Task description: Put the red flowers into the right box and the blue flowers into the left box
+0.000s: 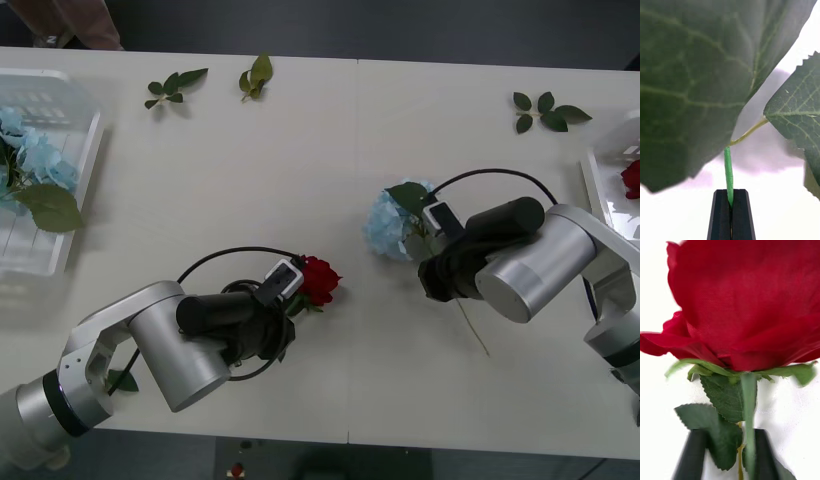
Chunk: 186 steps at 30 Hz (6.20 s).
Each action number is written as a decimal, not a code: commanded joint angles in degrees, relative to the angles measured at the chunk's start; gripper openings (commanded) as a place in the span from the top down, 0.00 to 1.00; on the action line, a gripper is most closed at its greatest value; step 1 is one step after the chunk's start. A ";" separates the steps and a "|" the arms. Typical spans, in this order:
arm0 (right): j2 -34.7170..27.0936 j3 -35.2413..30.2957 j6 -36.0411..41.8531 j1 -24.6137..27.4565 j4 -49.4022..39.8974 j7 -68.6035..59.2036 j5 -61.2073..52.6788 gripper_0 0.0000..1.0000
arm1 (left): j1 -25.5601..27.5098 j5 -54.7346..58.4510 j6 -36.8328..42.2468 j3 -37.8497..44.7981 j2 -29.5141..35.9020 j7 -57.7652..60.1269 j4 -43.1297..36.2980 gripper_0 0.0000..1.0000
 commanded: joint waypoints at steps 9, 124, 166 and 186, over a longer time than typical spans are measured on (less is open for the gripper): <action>-1.48 -9.69 6.47 -1.00 -4.67 -1.71 -3.88 1.00 | -1.15 -0.62 -2.09 0.49 0.30 3.19 -0.89 1.00; 10.83 -50.21 18.34 2.52 -18.38 24.66 -58.20 1.00 | -30.85 -12.05 0.55 18.07 -25.28 65.85 -5.99 0.00; -12.20 -68.23 34.51 2.17 6.49 20.18 -20.23 1.00 | 4.30 59.94 10.92 51.73 4.08 -24.15 -26.03 0.00; -12.82 -63.74 16.67 2.52 25.22 19.21 -10.29 1.00 | 9.14 79.62 3.62 48.92 14.54 -42.69 -20.93 0.00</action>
